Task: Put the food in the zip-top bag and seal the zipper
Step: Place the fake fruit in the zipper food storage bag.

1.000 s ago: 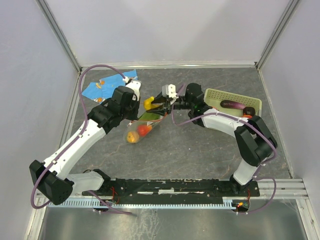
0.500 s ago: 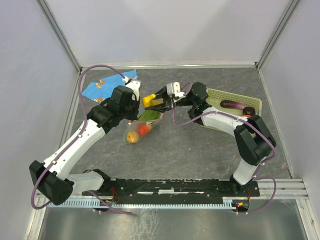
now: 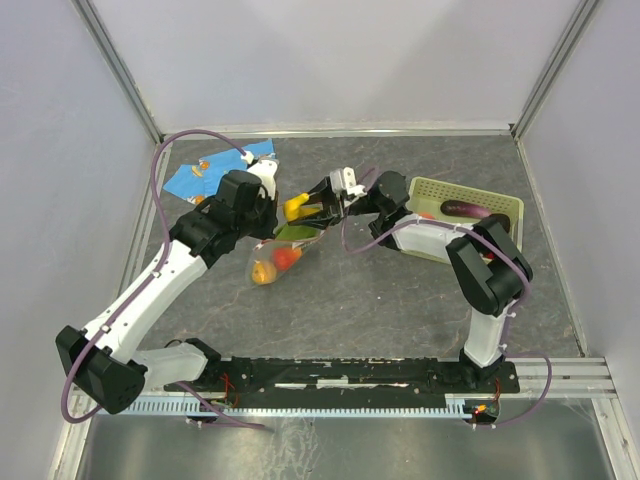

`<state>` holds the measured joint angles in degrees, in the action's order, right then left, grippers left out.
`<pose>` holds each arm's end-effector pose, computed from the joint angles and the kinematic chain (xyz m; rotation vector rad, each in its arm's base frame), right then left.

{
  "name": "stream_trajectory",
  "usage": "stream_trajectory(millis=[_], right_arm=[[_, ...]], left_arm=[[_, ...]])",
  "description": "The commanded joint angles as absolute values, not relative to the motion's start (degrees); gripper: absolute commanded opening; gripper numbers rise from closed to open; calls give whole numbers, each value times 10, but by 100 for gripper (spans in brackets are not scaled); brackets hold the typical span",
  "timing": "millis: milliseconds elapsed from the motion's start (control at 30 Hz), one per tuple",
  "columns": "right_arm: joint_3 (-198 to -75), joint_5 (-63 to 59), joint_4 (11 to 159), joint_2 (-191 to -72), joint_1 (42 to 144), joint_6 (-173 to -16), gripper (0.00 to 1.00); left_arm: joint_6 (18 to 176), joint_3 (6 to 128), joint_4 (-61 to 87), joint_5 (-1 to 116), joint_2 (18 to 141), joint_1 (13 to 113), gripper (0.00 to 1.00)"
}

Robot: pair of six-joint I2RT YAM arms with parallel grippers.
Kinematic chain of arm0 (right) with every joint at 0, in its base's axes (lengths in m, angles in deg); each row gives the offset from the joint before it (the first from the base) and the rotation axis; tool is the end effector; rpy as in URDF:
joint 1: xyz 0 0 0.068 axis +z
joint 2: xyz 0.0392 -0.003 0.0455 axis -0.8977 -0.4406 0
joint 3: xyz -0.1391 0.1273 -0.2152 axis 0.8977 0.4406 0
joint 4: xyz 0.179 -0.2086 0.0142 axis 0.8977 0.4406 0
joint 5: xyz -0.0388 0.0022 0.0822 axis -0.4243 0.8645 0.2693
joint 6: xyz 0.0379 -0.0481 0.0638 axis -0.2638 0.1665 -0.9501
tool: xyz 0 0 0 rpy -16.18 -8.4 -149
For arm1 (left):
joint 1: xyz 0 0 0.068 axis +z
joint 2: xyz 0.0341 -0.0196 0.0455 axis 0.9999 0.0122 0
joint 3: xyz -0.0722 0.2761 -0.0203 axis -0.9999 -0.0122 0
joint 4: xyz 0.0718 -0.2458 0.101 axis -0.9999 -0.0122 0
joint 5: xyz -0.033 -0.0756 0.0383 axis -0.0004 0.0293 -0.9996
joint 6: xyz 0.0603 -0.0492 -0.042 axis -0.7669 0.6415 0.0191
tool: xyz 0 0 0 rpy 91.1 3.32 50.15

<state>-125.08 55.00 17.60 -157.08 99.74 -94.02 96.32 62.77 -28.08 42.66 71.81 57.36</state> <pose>0.3061 0.3090 0.2964 -1.2963 0.7698 1.2366 0.2528 -0.1468 0.3359 0.3492 2.2294 -0.2717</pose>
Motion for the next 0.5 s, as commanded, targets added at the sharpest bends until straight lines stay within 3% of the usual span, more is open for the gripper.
stream_trajectory(millis=[0, 200, 267, 400, 467], right_arm=[[-1264, 579, 155, -1588, 985, -941, 4], [-1243, 581, 252, -1576, 980, -852, 4], [-1250, 567, 382, -1556, 980, -768, 5], [-1305, 508, 781, -1514, 993, -459, 16], [-1331, 486, 885, -1512, 995, -386, 18]], left_arm=[[931, 626, -245, 445, 698, 579, 3], [932, 627, -245, 448, 698, 580, 3], [932, 627, -244, 449, 697, 581, 3], [932, 626, -244, 450, 698, 582, 3], [932, 627, -243, 454, 699, 584, 3]])
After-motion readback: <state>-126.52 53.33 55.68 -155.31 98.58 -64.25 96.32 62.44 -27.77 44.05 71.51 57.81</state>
